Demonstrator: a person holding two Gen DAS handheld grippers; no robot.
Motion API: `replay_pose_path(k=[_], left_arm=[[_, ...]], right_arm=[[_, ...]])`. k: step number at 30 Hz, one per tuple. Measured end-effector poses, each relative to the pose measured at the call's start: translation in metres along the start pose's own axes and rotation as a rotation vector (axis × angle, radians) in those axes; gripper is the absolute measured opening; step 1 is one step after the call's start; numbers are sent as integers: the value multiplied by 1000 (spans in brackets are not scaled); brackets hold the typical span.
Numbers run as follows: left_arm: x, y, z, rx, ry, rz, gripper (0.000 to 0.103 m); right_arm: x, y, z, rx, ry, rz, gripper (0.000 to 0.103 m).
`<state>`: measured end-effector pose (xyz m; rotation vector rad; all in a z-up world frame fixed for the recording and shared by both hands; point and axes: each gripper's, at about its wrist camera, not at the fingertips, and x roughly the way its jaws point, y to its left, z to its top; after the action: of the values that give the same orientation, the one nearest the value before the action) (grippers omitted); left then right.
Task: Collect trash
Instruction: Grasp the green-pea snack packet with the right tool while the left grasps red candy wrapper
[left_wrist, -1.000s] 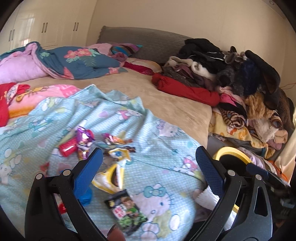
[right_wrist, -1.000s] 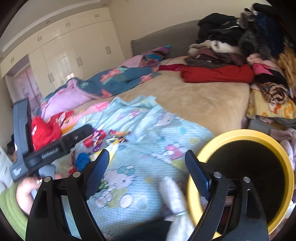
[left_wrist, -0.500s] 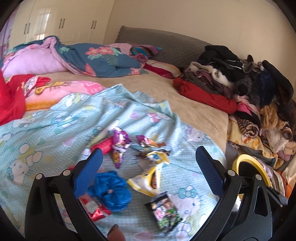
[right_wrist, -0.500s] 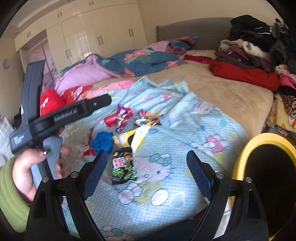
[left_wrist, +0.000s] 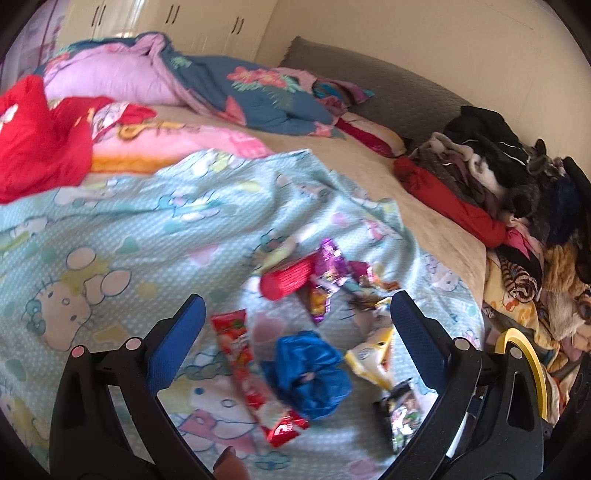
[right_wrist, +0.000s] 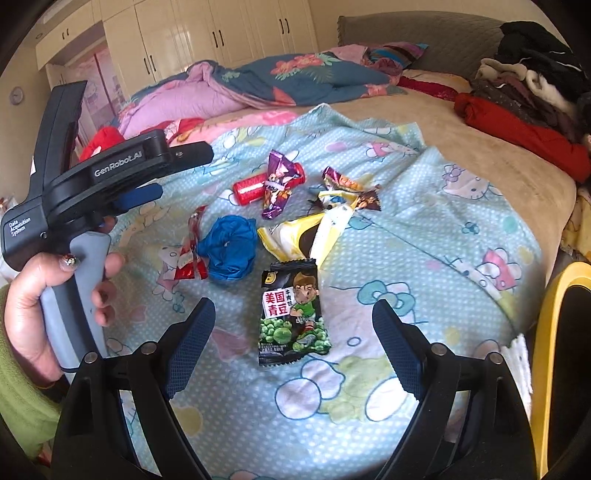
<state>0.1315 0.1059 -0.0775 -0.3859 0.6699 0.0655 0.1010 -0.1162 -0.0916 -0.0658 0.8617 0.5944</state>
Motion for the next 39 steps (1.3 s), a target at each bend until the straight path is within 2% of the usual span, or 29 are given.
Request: replay_pose_path(k=[5, 10, 12, 15, 17, 19, 23, 27, 30, 39], left_arm=[[10, 20, -7, -65, 57, -15, 91], [20, 35, -17, -141, 113, -61, 75], [26, 39, -21, -165, 137, -74, 65], [31, 45, -26, -209, 165, -100, 57], [35, 49, -28, -246, 182, -114, 53], [38, 52, -31, -268, 192, -118, 49], [41, 58, -34, -301, 202, -121, 36], [40, 64, -33, -323, 201, -125, 18], [36, 64, -28, -313, 184, -129, 9], [16, 46, -8, -237, 117, -141, 9]], right_arm=[[16, 1, 3, 8, 27, -1, 84], [33, 2, 3, 9, 57, -8, 84], [41, 2, 2, 12, 74, 0, 83], [53, 2, -1, 9, 119, 9, 66], [54, 3, -2, 8, 128, 5, 57], [54, 2, -2, 15, 129, 18, 42], [51, -4, -3, 42, 123, 40, 36], [45, -6, -4, 46, 107, 65, 28], [40, -5, -3, 43, 95, 82, 24], [24, -5, 0, 49, 53, 118, 23]])
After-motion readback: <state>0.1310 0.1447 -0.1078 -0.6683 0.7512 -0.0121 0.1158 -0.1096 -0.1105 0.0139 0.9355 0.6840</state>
